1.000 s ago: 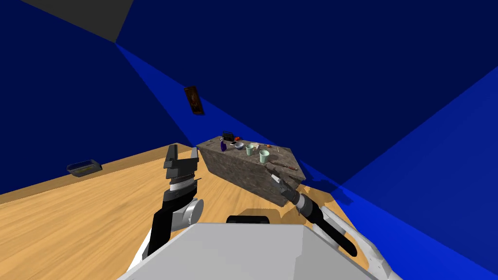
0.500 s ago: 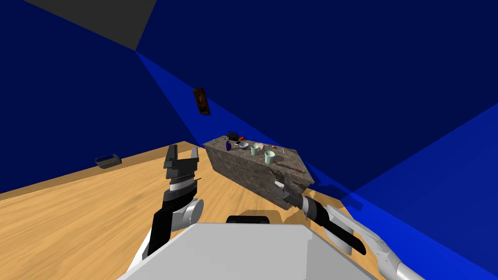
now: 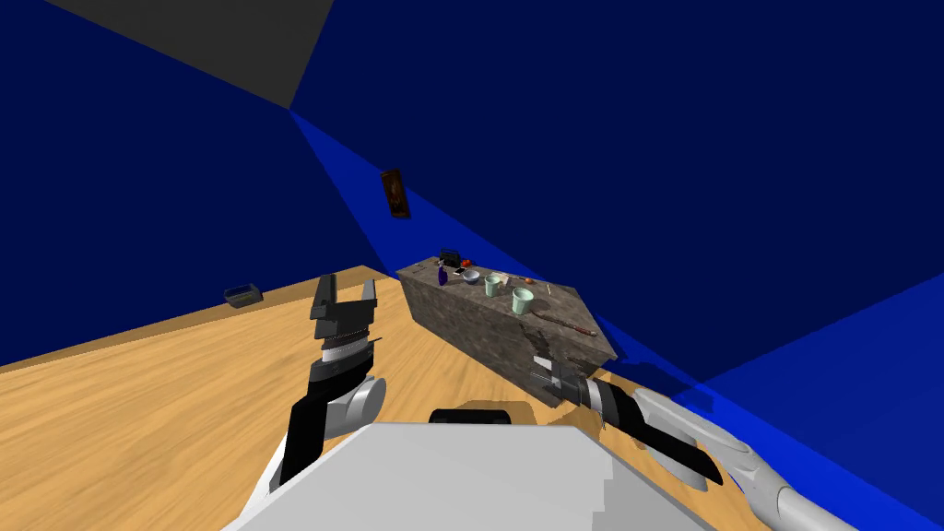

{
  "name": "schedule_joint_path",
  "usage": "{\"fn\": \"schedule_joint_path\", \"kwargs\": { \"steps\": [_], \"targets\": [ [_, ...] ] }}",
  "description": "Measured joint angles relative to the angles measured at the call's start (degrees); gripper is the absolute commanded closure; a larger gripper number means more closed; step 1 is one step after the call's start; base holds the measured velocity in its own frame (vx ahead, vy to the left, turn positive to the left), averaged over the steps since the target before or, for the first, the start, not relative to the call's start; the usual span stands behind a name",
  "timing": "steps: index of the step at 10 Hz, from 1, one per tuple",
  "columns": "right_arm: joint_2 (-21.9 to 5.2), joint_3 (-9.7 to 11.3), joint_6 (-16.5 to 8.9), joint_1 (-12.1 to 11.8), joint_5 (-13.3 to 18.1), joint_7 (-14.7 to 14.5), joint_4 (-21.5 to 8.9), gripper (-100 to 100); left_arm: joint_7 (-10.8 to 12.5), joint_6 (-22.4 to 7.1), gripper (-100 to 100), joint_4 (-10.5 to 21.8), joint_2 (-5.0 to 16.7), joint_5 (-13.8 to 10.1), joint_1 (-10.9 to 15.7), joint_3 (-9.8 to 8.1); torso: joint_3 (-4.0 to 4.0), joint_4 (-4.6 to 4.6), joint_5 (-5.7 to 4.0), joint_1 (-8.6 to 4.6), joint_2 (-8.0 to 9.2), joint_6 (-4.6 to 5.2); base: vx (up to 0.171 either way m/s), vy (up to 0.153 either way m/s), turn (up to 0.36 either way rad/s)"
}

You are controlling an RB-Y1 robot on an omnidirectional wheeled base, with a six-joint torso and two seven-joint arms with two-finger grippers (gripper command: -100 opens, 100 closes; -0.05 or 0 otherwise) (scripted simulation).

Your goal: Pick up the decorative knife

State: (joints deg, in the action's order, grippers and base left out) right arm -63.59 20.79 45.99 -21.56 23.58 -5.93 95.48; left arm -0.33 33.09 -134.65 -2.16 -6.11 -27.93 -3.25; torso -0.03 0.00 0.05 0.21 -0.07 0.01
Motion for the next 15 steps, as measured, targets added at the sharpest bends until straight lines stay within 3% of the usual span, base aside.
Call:
{"fn": "schedule_joint_path", "kwargs": {
  "steps": [3, 7, 9, 10, 11, 12, 15],
  "targets": [
    [-5.2, 1.7, 0.3, 1.0, 2.3, -0.5, -3.5, -100, 0.0, 0.0, 0, 0.0, 0.0, 0.0, 0.0, -0.01, 0.00, 0.00, -0.01, -0.09, 0.00, 0.04, 0.026, 0.052, 0.119],
    [-11.5, 3.8, 2.3, 2.3, 5.4, -1.9, -10.6, -100, 0.0, 0.0, 0, 0.0, 0.0, 0.0, 0.0, -0.01, -0.03, -0.01, -0.01, -0.10, -0.04, 0.04, 0.039, 0.048, 0.096],
    [-14.6, 5.1, 1.9, 2.6, 7.1, -2.1, -12.6, -100, 0.0, 0.0, 0, 0.0, 0.0, 0.0, 0.0, -0.01, -0.02, -0.01, -0.02, -0.09, -0.03, 0.05, 0.044, 0.045, 0.096],
    [-15.6, 5.9, 3.2, 3.6, 8.2, -3.0, -16.1, -100, 0.0, 0.0, 0, 0.0, 0.0, 0.0, 0.0, -0.01, -0.04, -0.01, -0.02, -0.10, -0.07, 0.02, 0.040, 0.036, 0.066],
    [-17.3, 6.1, 3.5, 3.4, 8.6, -3.2, -16.5, -100, 0.0, 0.0, 0, 0.0, 0.0, 0.0, 0.0, -0.01, -0.03, -0.01, -0.02, -0.11, -0.04, 0.05, 0.046, 0.045, 0.134],
    [-18.3, 7.5, 3.3, 5.0, 10.2, -2.7, -18.2, -100, 0.0, 0.0, 0, 0.0, 0.0, 0.0, 0.0, -0.01, -0.04, -0.01, -0.02, -0.09, -0.07, 0.00, 0.041, 0.032, 0.058],
    [-23.2, 8.1, 3.4, 4.1, 11.3, -3.5, -20.5, -100, 0.0, 0.0, 0, 0.0, 0.0, 0.0, 0.0, -0.01, -0.04, -0.01, -0.03, -0.16, -0.07, 0.05, 0.056, 0.027, 0.086]
  ]
}}
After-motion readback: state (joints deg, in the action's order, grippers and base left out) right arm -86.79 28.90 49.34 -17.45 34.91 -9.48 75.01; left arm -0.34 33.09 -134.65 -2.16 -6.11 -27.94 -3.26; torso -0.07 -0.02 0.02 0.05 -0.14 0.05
